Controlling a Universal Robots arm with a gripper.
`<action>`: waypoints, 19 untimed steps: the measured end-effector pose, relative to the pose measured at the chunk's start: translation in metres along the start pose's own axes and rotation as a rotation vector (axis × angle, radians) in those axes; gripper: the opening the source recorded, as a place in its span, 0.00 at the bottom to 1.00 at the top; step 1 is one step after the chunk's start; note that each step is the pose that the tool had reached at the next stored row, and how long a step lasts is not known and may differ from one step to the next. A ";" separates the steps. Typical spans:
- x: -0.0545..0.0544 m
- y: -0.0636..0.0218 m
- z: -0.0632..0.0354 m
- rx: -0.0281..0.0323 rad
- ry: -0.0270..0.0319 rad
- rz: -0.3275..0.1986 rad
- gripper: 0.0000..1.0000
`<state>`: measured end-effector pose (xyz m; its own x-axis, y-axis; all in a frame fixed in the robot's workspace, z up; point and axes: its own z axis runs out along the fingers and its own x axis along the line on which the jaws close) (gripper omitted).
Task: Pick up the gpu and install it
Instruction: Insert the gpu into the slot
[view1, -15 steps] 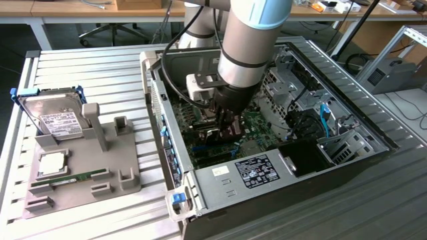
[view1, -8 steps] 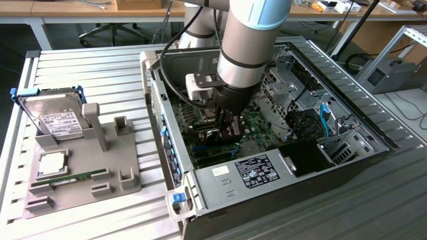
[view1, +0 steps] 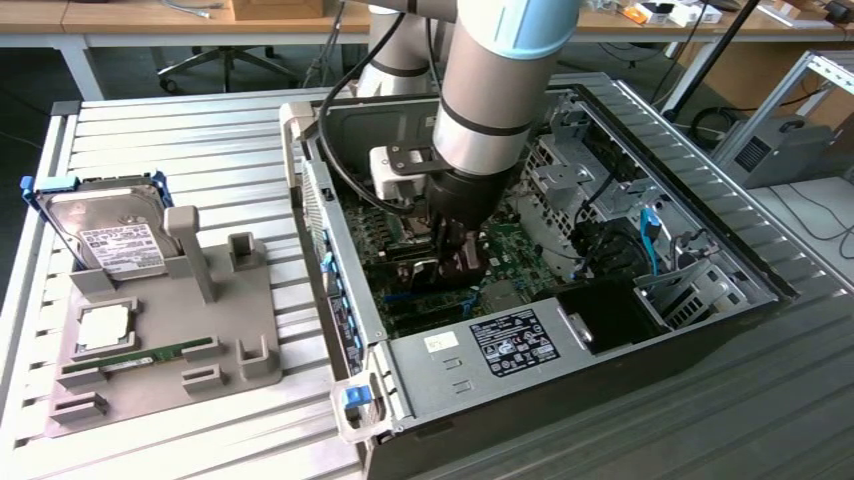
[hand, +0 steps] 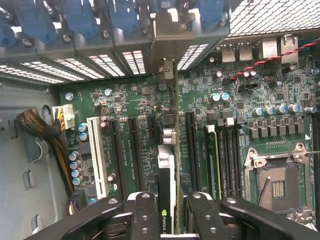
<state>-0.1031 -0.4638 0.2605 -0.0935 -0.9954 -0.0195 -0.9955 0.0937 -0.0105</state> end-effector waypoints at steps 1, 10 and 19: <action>0.000 0.0000 0.0000 -0.0001 -0.0001 -0.005 0.27; 0.000 -0.0010 0.0001 -0.0007 -0.0005 -0.035 0.27; 0.000 -0.0040 0.0000 -0.0009 -0.0005 -0.052 0.27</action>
<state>-0.0991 -0.4637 0.2605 -0.0420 -0.9989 -0.0194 -0.9991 0.0422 -0.0106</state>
